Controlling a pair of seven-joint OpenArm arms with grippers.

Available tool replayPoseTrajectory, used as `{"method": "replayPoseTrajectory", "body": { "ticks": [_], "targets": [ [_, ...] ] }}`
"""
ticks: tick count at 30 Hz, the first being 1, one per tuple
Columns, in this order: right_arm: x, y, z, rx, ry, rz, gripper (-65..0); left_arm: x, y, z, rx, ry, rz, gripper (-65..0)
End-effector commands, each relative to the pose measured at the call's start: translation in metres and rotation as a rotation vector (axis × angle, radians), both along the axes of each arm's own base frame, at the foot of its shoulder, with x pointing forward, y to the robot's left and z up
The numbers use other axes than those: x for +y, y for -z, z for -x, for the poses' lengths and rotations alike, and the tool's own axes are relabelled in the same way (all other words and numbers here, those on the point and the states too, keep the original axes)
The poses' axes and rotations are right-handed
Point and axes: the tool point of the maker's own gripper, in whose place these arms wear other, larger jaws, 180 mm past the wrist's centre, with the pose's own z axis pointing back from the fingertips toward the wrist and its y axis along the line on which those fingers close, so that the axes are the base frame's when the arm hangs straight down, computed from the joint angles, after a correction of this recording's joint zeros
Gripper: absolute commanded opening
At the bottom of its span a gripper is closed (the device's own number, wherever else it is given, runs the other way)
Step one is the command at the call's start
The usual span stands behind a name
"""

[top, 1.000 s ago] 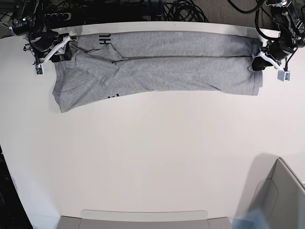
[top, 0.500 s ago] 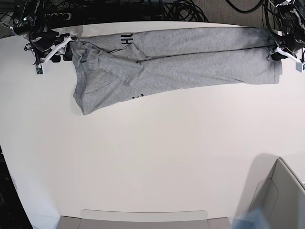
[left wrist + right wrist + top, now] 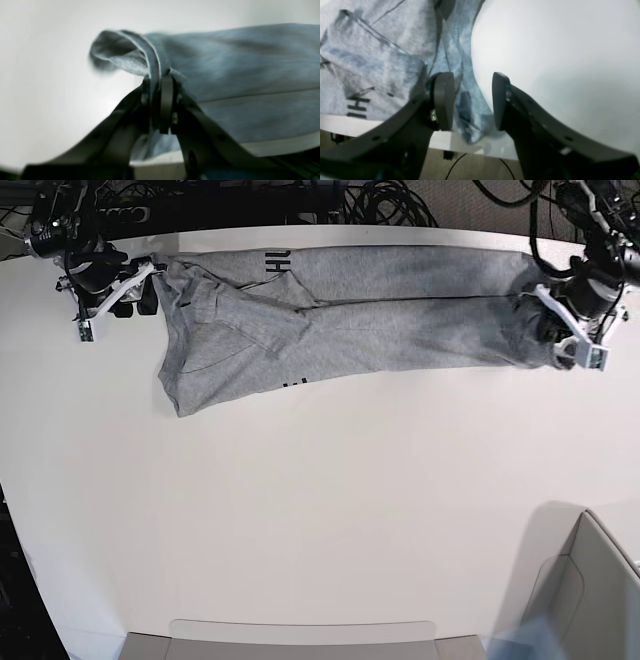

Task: Fold the T-shirt properly
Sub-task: 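Grasp the folded shirt ends with both grippers and pull apart, then carry the strip end with the left gripper toward the right gripper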

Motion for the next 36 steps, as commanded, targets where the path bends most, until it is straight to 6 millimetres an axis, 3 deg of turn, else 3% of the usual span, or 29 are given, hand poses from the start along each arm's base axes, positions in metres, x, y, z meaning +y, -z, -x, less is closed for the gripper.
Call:
{"method": "replayPoseTrajectory", "body": {
  "ticks": [1,5,11,16,20,28,34,36],
  "targets": [
    [0.003,-0.009,-0.006,-0.038,-0.023,0.004,-39.7,-0.011,-0.002,-0.004,-0.018,0.033,0.007,-65.0],
    [0.007,-0.007,-0.006,-0.037,-0.032,-0.002,-39.7,-0.062,0.010,-0.009,-0.006,0.130,0.100,-65.0],
    [0.017,-0.006,-0.007,-0.035,-0.058,-0.016,-39.7,-0.123,0.019,-0.010,0.011,0.262,0.199,-65.0],
    [0.025,-0.003,-0.007,-0.030,-0.078,-0.030,-39.7,-0.172,0.017,-0.014,0.001,0.373,0.269,-65.0],
    [0.026,-0.003,-0.008,-0.031,-0.080,-0.032,-39.7,-0.203,0.013,-0.018,-0.005,0.362,0.355,-65.0],
    [0.026,-0.003,-0.008,-0.030,-0.079,-0.032,-39.7,-0.247,0.011,-0.012,0.033,0.383,0.448,-65.0],
    [0.026,-0.003,-0.008,-0.030,-0.079,-0.032,-39.7,-0.249,0.012,-0.020,0.017,0.342,0.471,-65.0],
    [0.026,-0.003,-0.008,-0.030,-0.079,-0.032,-39.7,-0.248,0.009,-0.024,0.005,0.341,0.469,-59.1]
  ]
}}
